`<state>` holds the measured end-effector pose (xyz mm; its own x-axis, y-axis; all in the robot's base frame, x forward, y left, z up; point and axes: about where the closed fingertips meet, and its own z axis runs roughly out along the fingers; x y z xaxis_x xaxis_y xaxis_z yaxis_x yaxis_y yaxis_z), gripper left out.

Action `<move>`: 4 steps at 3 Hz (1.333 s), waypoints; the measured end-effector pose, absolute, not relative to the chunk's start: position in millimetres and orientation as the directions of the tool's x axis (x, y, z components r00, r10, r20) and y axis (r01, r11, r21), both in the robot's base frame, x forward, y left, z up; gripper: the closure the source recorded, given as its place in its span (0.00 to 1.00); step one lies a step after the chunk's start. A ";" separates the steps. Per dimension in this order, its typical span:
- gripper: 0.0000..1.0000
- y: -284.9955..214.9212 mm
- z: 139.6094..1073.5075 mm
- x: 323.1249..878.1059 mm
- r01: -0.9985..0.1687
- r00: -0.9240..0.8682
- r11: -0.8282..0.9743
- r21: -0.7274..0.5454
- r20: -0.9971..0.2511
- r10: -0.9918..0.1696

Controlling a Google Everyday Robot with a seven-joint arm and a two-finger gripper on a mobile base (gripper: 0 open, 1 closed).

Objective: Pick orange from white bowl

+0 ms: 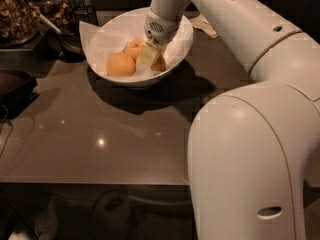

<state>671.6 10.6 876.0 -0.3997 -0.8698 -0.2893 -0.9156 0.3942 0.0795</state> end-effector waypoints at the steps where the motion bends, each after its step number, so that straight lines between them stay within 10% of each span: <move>1: 0.59 12.3 873.4 669.6 -0.923 -0.380 0.380 0.057 -0.287 -0.879; 3: 1.00 16.9 872.2 665.1 -0.933 -0.353 0.357 0.042 -0.293 -0.889; 4: 1.00 12.0 891.0 661.3 -0.934 -0.346 0.353 0.049 -0.362 -0.866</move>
Offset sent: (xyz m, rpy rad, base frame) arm -0.0235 0.0026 0.0005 -0.0336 -0.0345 0.0750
